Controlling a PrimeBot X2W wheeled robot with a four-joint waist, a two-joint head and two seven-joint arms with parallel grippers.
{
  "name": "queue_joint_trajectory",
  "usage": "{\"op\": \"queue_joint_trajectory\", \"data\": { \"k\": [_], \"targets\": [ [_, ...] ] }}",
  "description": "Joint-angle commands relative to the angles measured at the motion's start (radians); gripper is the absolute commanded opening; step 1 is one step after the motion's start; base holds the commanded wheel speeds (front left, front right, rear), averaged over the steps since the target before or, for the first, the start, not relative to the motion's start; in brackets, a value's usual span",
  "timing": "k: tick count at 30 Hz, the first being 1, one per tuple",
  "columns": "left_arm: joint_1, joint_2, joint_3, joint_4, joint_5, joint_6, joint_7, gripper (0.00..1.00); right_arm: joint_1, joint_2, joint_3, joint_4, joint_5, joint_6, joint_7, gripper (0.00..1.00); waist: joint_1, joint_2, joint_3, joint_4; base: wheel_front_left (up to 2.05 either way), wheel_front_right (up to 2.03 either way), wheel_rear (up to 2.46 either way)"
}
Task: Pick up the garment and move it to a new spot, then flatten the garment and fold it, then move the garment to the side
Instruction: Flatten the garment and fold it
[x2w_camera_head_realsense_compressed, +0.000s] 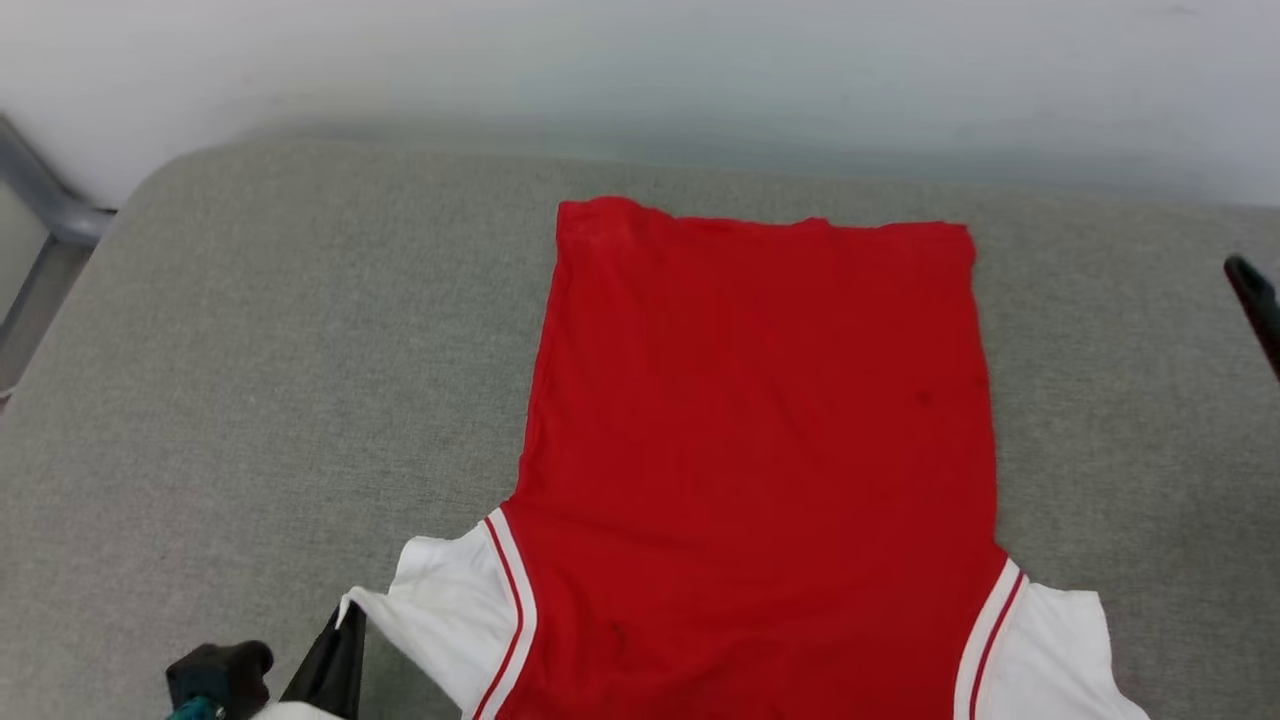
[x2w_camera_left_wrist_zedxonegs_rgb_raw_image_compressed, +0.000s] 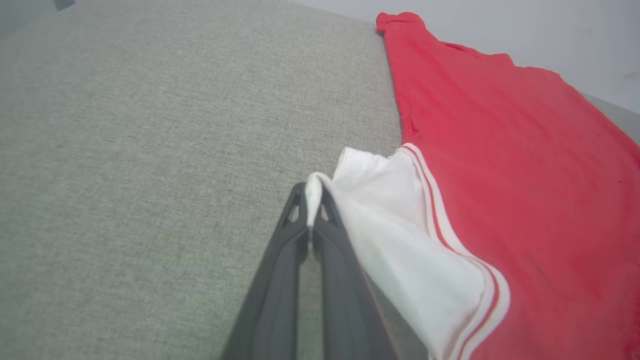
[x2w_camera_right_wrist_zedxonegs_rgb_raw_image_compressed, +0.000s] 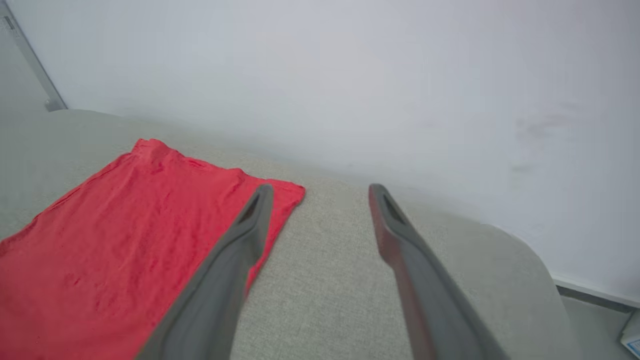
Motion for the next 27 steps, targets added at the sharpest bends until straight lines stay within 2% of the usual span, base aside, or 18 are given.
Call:
{"op": "queue_joint_trajectory", "data": {
  "k": [1, 5, 11, 15, 20, 27],
  "targets": [
    [-0.030, -0.011, -0.006, -0.019, 0.019, 0.002, -0.005, 0.00, -0.102, -0.004, 0.013, 0.019, 0.001, -0.001, 0.079, 1.00, -0.0001, 0.0000, 0.075, 0.054, 0.00, 0.00, 0.00],
    [-0.078, -0.037, -0.018, -0.049, 0.054, -0.002, -0.005, 0.00, -0.310, -0.005, 0.056, 0.094, 0.016, -0.001, 0.306, 1.00, -0.0001, 0.0000, 0.163, 0.101, 0.00, 0.00, 0.00],
    [-0.147, -0.093, -0.024, -0.068, 0.099, -0.025, -0.005, 0.00, -0.597, -0.006, 0.126, 0.264, -0.023, -0.001, 0.630, 1.00, -0.0001, 0.0000, 0.286, 0.164, 0.00, 0.00, 0.00],
    [-0.185, -0.138, -0.019, -0.070, 0.128, -0.045, -0.005, 0.00, -0.732, -0.006, 0.166, 0.365, -0.060, -0.001, 0.802, 1.00, -0.0001, 0.0000, 0.363, 0.203, 0.00, 0.00, 0.00],
    [-0.221, -0.186, -0.006, -0.063, 0.164, -0.072, -0.005, 0.00, -0.839, 0.028, 0.174, 0.453, -0.114, -0.001, 0.894, 1.00, -0.0001, 0.0000, 0.441, 0.234, 0.00, 0.00, 0.00],
    [-0.256, -0.235, 0.013, -0.046, 0.204, -0.109, -0.003, 0.00, -0.857, 0.037, 0.202, 0.530, -0.178, -0.001, 0.923, 1.00, -0.0001, 0.0000, 0.506, 0.258, 0.00, 0.00, 0.00]
  ]
}}
